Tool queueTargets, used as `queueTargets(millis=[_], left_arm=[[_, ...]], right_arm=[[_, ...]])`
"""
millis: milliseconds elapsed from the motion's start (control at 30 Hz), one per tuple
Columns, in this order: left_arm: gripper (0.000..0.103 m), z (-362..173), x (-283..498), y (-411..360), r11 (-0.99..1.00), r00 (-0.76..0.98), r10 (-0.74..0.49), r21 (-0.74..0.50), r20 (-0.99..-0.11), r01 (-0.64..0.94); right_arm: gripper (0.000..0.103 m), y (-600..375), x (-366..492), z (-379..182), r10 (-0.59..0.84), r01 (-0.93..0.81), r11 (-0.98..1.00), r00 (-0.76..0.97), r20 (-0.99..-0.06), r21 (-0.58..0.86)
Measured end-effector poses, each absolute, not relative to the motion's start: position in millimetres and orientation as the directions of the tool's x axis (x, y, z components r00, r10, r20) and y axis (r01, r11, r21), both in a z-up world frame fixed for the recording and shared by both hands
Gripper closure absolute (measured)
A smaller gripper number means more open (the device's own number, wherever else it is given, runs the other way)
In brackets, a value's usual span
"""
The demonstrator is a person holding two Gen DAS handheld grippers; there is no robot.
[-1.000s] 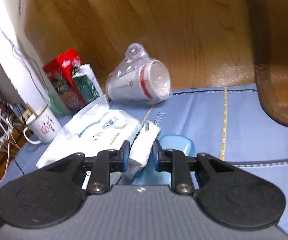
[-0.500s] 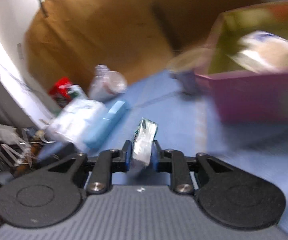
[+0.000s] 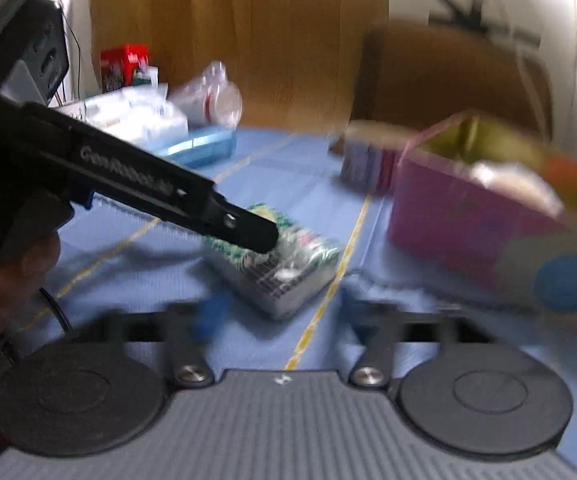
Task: Organize soft objects
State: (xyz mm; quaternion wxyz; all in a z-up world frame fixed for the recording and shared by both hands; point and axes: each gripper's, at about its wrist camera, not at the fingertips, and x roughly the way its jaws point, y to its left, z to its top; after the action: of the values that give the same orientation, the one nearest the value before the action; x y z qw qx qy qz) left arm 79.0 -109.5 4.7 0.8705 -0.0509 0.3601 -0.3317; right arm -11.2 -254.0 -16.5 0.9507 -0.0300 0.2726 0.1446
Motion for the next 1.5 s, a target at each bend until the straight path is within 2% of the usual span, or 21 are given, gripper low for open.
queueTargets(millis=[133,300,367,400,433,467,567,633,700,1067,1233,1500], left_arm=[[0.060,44,75,-130,0.733,0.554,-0.663,-0.288,-0.504,0.616],[0.059,72,86,-188,0.688,0.564,-0.704,-0.218,-0.432,0.692],[0.057,74,93,-216,0.677,0.562,-0.712,-0.201,-0.422,0.707],[0.053,75,97,-229,0.675,0.563,-0.712,-0.191,-0.418,0.712],[0.041,73,100,-241,0.675,0.565,-0.710,-0.176,-0.420,0.716],[0.036,71,104,-252,0.684,0.573,-0.697,-0.161,-0.431,0.711],[0.035,60,111,-270,0.719,0.597,-0.653,-0.133,-0.467,0.682],[0.035,56,108,-266,0.729,0.606,-0.645,-0.136,-0.466,0.671],[0.035,55,103,-259,0.734,0.620,-0.640,-0.123,-0.455,0.668],[0.035,61,75,-205,0.834,0.717,-0.508,-0.063,-0.478,0.548],[0.035,52,68,-178,0.874,0.742,-0.430,-0.031,-0.513,0.485],[0.035,26,74,-122,0.932,0.755,-0.321,-0.047,-0.571,0.361]], right_arm=[[0.064,-271,-21,3,0.247,-0.254,0.966,0.875,-0.416,0.039],[0.065,-306,-23,29,0.126,-0.133,0.991,0.952,-0.280,-0.007],[0.065,-324,-15,32,0.060,-0.065,0.998,0.963,-0.261,-0.010],[0.065,-333,-10,33,0.033,-0.035,0.999,0.966,-0.257,-0.001],[0.065,-342,-3,33,-0.002,0.003,1.000,0.966,-0.258,0.004],[0.065,-350,6,30,-0.041,0.044,0.999,0.964,-0.261,0.006],[0.064,-375,31,22,-0.183,0.190,0.982,0.941,-0.284,-0.003],[0.064,-389,36,17,-0.223,0.242,0.970,0.925,-0.309,0.023],[0.063,-398,29,15,-0.208,0.242,0.966,0.932,-0.298,0.084],[0.062,-374,-9,21,-0.147,0.192,0.965,0.960,-0.239,0.180],[0.062,-364,-18,23,-0.099,0.168,0.951,0.960,-0.260,0.258],[0.060,-328,-11,20,-0.019,0.101,0.965,0.948,-0.317,0.243]])
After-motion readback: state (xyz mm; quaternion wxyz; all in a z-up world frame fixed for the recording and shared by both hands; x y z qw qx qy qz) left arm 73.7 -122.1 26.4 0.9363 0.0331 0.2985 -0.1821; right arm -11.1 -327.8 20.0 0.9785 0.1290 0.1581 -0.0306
